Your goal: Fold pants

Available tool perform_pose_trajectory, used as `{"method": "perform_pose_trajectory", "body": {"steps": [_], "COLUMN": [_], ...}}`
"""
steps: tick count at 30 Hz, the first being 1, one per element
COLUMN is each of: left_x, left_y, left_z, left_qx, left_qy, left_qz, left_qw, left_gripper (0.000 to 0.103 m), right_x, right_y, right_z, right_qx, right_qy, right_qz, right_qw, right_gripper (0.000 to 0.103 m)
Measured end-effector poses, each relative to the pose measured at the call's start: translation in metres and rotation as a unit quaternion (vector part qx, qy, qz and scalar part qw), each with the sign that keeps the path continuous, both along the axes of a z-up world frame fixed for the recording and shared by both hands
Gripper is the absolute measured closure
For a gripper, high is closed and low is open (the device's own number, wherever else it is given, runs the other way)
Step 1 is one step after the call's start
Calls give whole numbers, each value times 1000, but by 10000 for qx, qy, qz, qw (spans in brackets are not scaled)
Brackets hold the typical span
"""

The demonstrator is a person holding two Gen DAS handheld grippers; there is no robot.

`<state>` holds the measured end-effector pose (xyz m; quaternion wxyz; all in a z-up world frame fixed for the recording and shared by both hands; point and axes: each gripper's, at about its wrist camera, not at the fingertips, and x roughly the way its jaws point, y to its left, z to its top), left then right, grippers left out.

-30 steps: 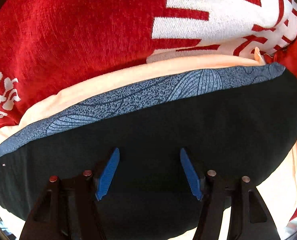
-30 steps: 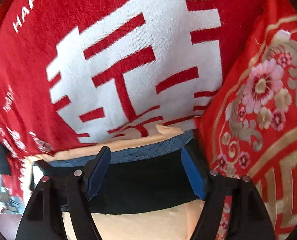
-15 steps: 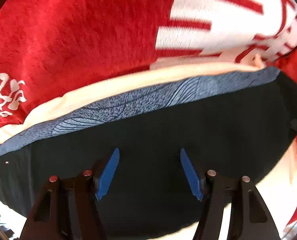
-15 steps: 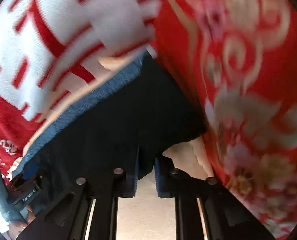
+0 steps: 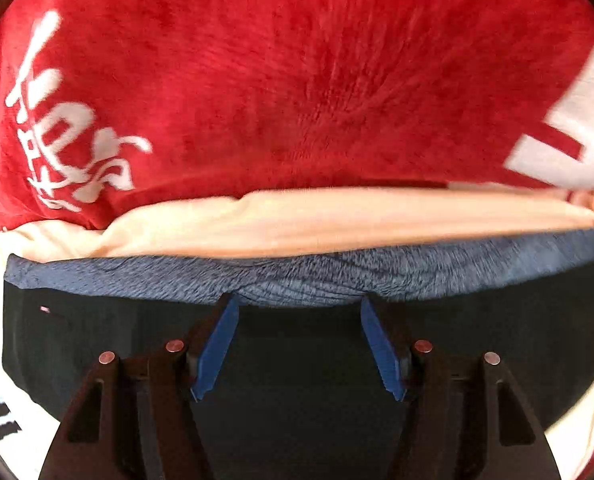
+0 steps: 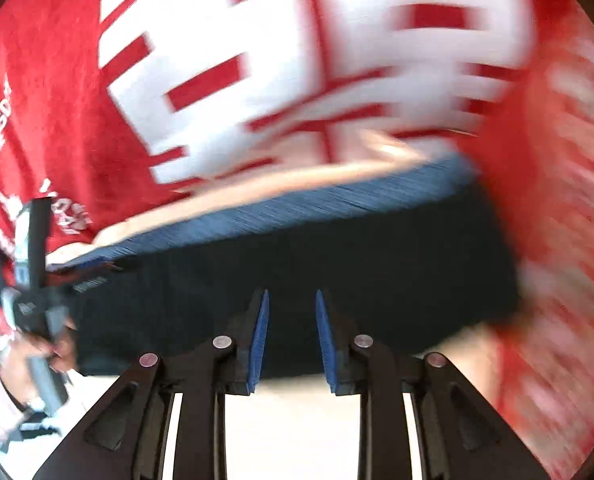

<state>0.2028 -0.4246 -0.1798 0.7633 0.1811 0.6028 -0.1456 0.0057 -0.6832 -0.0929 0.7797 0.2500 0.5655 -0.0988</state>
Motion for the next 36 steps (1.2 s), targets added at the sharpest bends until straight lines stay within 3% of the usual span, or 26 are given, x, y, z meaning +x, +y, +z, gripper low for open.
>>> {"method": "perform_pose_trajectory", "body": {"steps": [3,6,8,11,14,16,19,21,22,25,29,32,36], "left_x": [4,17,29,38,33,28,17,4,-25,-53,-55,-39,-7], "left_y": [-4,6,23,53,87,107,138,157,159,182,198,217,257], "left_z": [-7,-8,-8,7,27,36,39,22,9,9,16,39,45], "left_qx": [-104,-190,-161,-40,99,227,440,584,610,207,17,24,279], "left_qy": [-206,-202,-194,-207,-255,-289,-298,-63,56,-143,105,-138,-428], "left_qz": [108,104,146,350,411,398,410,445,413,198,-69,-162,-1], "left_qw": [9997,9996,9996,9992,9988,9985,9977,9973,9973,9995,9999,9998,9987], "left_gripper": [37,26,26,26,26,26,26,26,26,25,24,24,24], "right_x": [42,58,53,42,28,17,0,-9,-13,-20,-22,-5,3], "right_y": [9,-1,-17,-41,-54,-44,-14,16,29,77,157,219,273], "right_z": [-37,-65,-68,-64,-57,-48,-40,-39,-39,-45,-61,-86,-95], "right_qx": [-35,-388,-261,-864,-591,-570,-291,-72,55,729,1864,2746,3233], "right_qy": [64,221,47,389,458,481,444,422,412,363,223,129,5], "right_qz": [227,260,183,-187,-592,-531,-301,-132,-77,33,285,199,-98], "right_qw": [9997,9987,9995,9953,9954,9958,9981,9990,9991,9967,9818,9613,9462], "right_gripper": [76,81,81,81,75,70,70,70,70,70,69,69,69]}}
